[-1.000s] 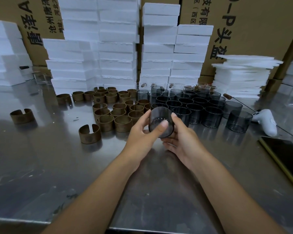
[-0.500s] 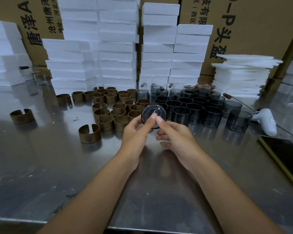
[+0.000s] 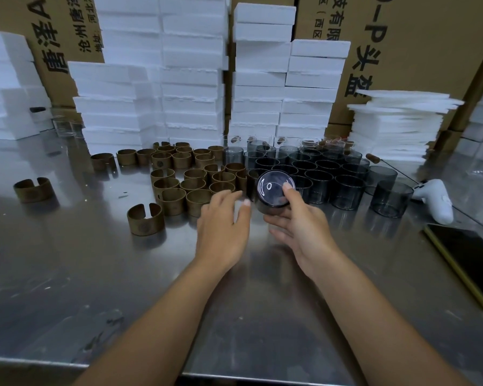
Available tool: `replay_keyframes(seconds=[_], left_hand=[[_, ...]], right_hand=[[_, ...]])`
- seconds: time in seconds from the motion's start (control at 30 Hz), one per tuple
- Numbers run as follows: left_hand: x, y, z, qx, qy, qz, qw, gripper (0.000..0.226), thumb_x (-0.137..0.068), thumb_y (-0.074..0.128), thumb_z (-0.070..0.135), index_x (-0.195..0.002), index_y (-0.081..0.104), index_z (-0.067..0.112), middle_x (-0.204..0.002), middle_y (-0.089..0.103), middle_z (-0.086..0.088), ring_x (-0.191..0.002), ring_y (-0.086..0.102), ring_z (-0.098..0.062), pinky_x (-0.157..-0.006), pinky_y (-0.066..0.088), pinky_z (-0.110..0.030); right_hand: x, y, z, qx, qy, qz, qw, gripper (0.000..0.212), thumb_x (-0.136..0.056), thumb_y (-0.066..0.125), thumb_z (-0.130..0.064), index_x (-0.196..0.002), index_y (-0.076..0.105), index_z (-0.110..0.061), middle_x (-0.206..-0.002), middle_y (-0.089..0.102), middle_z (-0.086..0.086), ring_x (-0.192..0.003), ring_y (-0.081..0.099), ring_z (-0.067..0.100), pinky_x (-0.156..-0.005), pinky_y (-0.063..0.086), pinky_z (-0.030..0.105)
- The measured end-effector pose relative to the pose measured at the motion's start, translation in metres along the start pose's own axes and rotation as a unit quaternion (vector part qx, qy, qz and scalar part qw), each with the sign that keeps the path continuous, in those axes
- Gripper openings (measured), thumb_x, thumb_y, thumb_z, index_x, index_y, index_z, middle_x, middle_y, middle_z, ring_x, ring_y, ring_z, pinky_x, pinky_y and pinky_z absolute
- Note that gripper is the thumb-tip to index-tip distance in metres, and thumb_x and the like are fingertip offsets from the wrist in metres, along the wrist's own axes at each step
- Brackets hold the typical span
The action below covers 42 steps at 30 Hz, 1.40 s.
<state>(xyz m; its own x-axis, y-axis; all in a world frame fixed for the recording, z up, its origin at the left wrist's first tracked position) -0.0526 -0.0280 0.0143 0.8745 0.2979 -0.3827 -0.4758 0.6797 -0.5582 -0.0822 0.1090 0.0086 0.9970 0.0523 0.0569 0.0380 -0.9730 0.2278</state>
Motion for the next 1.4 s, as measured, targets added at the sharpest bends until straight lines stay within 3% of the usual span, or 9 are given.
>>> replay_keyframes(seconds=[0.2,0.37,0.57,0.77,0.83,0.97,1.1,1.23,1.4], left_hand=[[-0.003,-0.002,-0.022,-0.212,-0.06,-0.03,0.975,0.064,-0.094,0.048,0.035,-0.15,0.02,0.021,-0.161,-0.001,-0.002,-0.138,0.011,-0.028,-0.111,0.014,-0.04],[-0.005,-0.01,-0.024,-0.239,-0.065,-0.009,0.969,0.061,-0.094,0.05,0.031,-0.147,0.025,0.019,-0.154,0.026,-0.003,-0.134,0.023,-0.028,-0.107,0.021,-0.039],[-0.002,-0.018,-0.018,-0.179,-0.038,0.051,0.982,0.039,-0.091,0.059,0.023,-0.129,0.05,0.019,-0.129,0.049,-0.004,-0.115,0.049,-0.026,-0.085,0.04,-0.035],[0.002,-0.02,-0.01,-0.102,0.019,0.099,0.99,0.014,-0.09,0.062,0.034,-0.093,0.064,0.02,-0.091,0.05,0.004,-0.088,0.054,-0.016,-0.067,0.034,-0.026],[0.0,-0.022,-0.005,0.0,0.038,0.116,0.993,0.008,-0.089,0.063,0.029,-0.086,0.063,0.021,-0.089,0.053,0.003,-0.082,0.053,-0.004,-0.067,0.036,-0.019],[-0.002,-0.022,0.005,0.141,0.053,0.116,0.982,0.009,-0.092,0.059,0.02,-0.083,0.058,0.017,-0.091,0.049,0.001,-0.076,0.047,0.016,-0.069,0.033,0.001],[0.006,-0.017,0.02,0.15,0.135,0.097,0.975,0.02,-0.099,0.046,0.023,-0.079,0.044,0.024,-0.086,0.04,0.007,-0.076,0.043,0.008,-0.07,0.034,-0.006],[0.011,-0.018,0.026,0.112,0.206,0.125,0.964,0.026,-0.098,0.032,0.032,-0.083,0.043,0.014,-0.086,0.037,0.007,-0.08,0.04,0.003,-0.073,0.034,-0.009],[0.019,-0.022,0.034,0.102,0.255,0.168,0.947,0.02,-0.092,0.048,0.028,-0.096,0.048,0.008,-0.104,0.041,-0.002,-0.093,0.041,-0.004,-0.081,0.037,-0.009]], right_hand=[[0.002,0.002,0.001,-0.001,0.016,-0.01,1.0,0.028,-0.092,0.055,-0.043,-0.086,0.063,-0.018,-0.096,0.073,0.008,-0.082,0.069,0.015,-0.087,0.051,0.035],[0.002,0.002,0.002,0.006,0.014,-0.023,1.0,0.029,-0.093,0.054,-0.044,-0.086,0.064,-0.018,-0.091,0.073,0.006,-0.077,0.07,0.014,-0.087,0.05,0.033],[0.0,0.001,0.003,0.008,0.011,-0.023,1.0,0.03,-0.093,0.054,-0.043,-0.087,0.063,-0.016,-0.093,0.072,0.008,-0.074,0.07,0.014,-0.084,0.051,0.032],[-0.002,0.002,0.004,0.019,0.006,-0.016,1.0,0.033,-0.092,0.053,-0.047,-0.085,0.065,-0.017,-0.075,0.073,0.001,-0.071,0.07,0.01,-0.082,0.05,0.031],[-0.003,0.0,0.003,0.029,-0.005,-0.003,1.0,0.033,-0.092,0.053,-0.048,-0.083,0.065,-0.018,-0.069,0.071,-0.003,-0.076,0.067,0.013,-0.081,0.049,0.031],[-0.002,-0.001,0.004,0.04,-0.014,-0.002,0.999,0.034,-0.091,0.055,-0.049,-0.089,0.069,-0.018,-0.1,0.073,0.007,-0.102,0.065,0.021,-0.081,0.046,0.028],[-0.003,0.005,0.008,-0.011,0.023,-0.041,0.999,0.029,-0.092,0.059,-0.038,-0.088,0.068,-0.011,-0.089,0.074,0.007,-0.096,0.069,0.021,-0.081,0.054,0.032],[0.0,0.01,0.009,-0.13,0.087,-0.093,0.983,0.021,-0.091,0.06,-0.029,-0.091,0.063,-0.009,-0.065,0.072,0.002,-0.065,0.072,0.015,-0.068,0.057,0.035],[0.0,0.014,0.01,-0.188,0.109,-0.116,0.969,0.018,-0.084,0.066,-0.025,-0.092,0.066,-0.008,-0.07,0.065,0.006,-0.071,0.065,0.016,-0.075,0.059,0.042]])
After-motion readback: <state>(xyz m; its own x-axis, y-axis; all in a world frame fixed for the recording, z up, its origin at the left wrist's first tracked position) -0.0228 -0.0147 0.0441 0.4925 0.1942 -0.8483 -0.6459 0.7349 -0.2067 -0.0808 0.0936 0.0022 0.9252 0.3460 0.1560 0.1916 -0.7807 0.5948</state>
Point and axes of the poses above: each hand's wrist, its own x-axis away from the middle knuckle, its own y-axis out of the palm, z = x × y, the point moved 6 cm from there along -x, towards the middle knuckle
